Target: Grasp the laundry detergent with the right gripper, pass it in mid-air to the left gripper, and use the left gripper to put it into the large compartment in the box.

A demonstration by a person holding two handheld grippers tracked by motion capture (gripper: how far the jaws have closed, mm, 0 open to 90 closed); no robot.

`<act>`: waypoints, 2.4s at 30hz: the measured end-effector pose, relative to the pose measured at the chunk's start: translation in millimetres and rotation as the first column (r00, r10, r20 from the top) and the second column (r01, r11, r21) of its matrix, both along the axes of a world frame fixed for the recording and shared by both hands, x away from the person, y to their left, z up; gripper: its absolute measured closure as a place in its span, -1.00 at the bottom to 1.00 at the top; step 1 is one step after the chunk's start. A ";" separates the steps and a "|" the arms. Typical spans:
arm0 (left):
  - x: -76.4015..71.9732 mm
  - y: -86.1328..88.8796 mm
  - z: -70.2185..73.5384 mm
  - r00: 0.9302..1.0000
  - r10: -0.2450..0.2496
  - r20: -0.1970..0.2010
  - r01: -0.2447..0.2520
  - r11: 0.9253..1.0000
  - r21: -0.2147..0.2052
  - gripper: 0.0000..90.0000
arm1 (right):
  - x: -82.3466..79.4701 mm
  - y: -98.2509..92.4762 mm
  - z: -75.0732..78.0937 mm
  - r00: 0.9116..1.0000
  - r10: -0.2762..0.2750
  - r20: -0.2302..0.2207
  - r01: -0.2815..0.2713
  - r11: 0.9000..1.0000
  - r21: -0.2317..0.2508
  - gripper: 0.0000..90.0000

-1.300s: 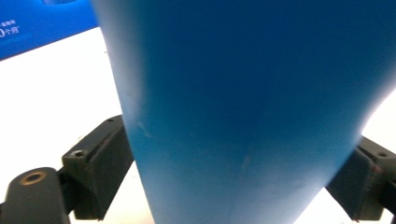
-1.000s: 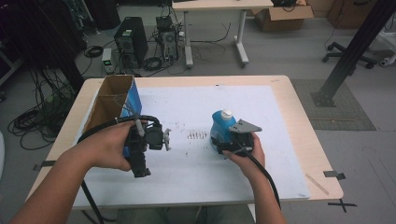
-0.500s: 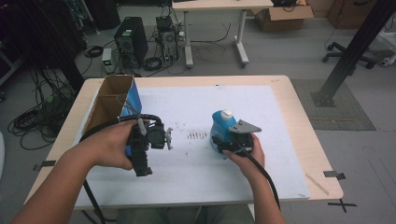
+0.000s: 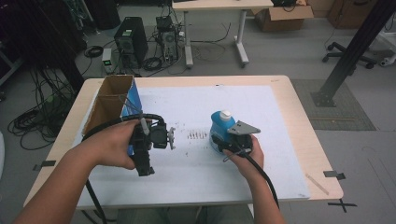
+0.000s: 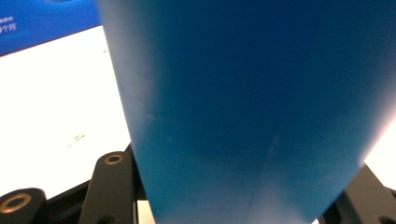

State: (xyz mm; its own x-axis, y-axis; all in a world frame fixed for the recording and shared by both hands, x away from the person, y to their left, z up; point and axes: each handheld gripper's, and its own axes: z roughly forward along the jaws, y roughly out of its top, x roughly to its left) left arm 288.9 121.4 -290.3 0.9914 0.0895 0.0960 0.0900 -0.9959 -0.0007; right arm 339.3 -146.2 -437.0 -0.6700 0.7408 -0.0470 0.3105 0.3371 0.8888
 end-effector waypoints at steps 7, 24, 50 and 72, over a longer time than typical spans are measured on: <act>0.6 -1.5 5.9 1.000 -0.002 0.005 0.002 1.000 -0.006 -0.99 | -5.4 -4.7 22.6 0.997 0.079 0.014 -0.080 0.996 0.044 0.00; 2.5 -19.5 28.4 0.999 -0.026 0.028 0.026 1.000 -0.015 -0.99 | -30.3 -11.9 70.4 0.880 0.474 -0.038 -0.475 0.880 -0.010 0.00; 6.8 -49.7 41.9 0.997 -0.076 0.016 0.077 0.997 -0.032 -0.99 | -33.6 38.8 57.9 0.716 0.695 -0.062 -0.698 0.715 -0.035 0.00; 4.0 -53.6 37.0 0.996 -0.089 0.011 0.089 0.995 -0.035 -0.99 | -32.4 85.3 51.9 0.683 0.729 -0.044 -0.730 0.683 -0.003 -0.01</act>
